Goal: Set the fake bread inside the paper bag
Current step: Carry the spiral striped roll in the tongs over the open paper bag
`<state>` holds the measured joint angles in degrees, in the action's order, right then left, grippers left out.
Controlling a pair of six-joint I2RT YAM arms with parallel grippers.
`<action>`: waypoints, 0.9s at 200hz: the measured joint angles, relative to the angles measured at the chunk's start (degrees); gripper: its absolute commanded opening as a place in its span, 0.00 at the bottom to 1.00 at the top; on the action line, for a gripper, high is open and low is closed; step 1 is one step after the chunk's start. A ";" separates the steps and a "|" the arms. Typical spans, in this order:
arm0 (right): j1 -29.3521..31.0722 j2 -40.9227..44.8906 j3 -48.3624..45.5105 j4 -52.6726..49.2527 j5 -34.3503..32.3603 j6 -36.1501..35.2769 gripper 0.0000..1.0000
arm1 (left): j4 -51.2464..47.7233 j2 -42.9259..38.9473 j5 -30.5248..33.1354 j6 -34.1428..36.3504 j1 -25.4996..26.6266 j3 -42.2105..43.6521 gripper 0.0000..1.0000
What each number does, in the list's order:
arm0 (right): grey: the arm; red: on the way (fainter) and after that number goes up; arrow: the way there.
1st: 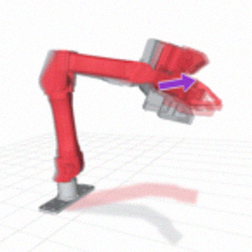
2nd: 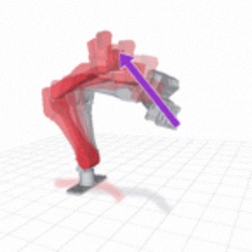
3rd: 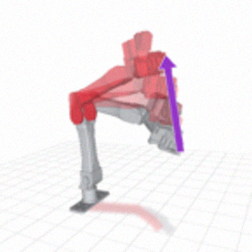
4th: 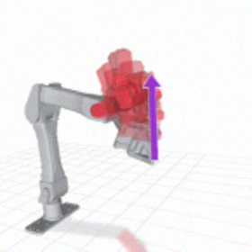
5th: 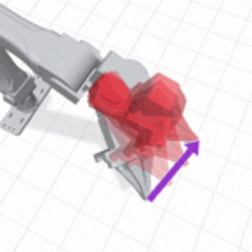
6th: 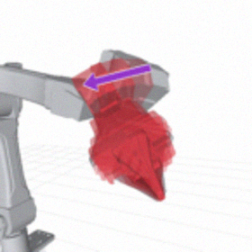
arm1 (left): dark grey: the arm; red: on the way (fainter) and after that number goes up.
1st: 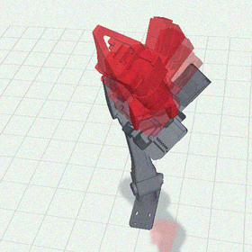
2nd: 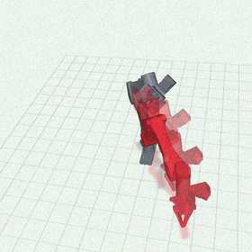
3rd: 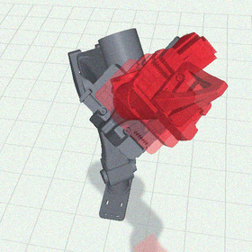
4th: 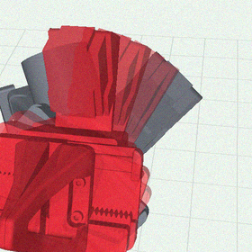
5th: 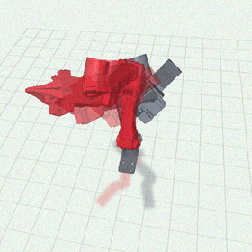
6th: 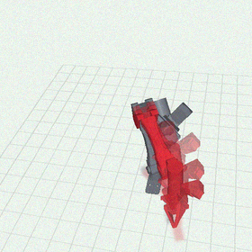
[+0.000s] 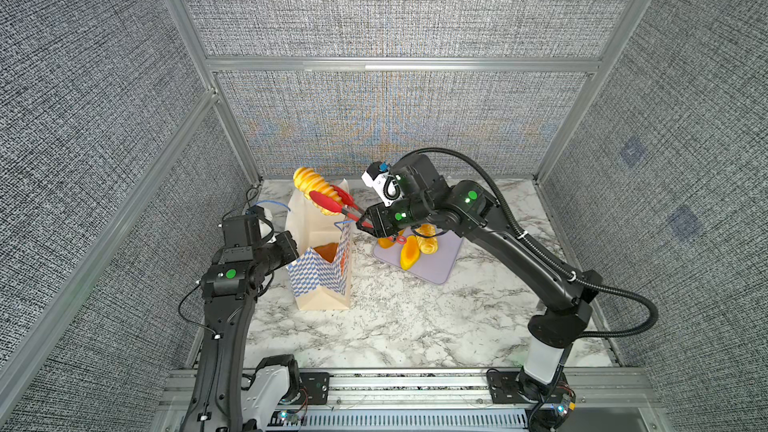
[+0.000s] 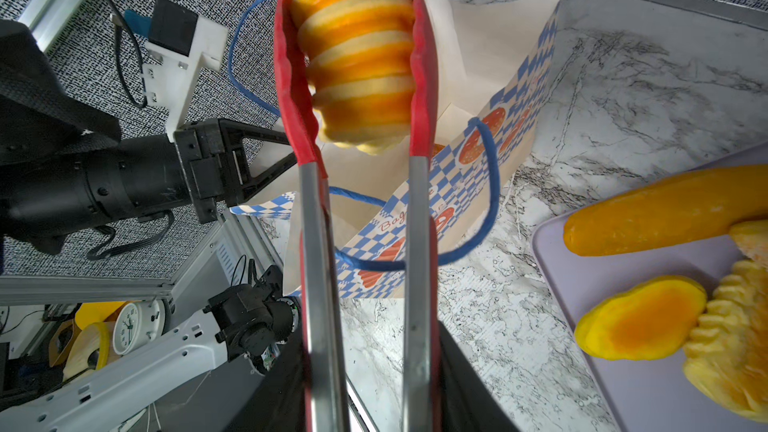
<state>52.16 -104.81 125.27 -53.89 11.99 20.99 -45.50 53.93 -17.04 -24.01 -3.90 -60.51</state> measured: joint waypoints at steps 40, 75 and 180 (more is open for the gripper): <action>0.44 -0.26 -0.02 -0.04 -0.83 -0.31 0.44 | 0.07 -0.15 0.00 0.00 0.00 0.22 0.04; 0.74 -0.63 -0.02 -0.04 -0.96 -0.55 0.44 | 0.15 -0.15 0.00 0.00 0.00 0.28 0.04; 1.75 -0.87 -1.97 -0.07 -1.49 -0.48 0.44 | 0.44 -0.15 0.02 0.00 0.00 0.42 0.04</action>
<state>53.91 -105.69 123.31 -53.95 10.50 20.51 -45.06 53.78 -17.02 -24.01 -3.90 -60.10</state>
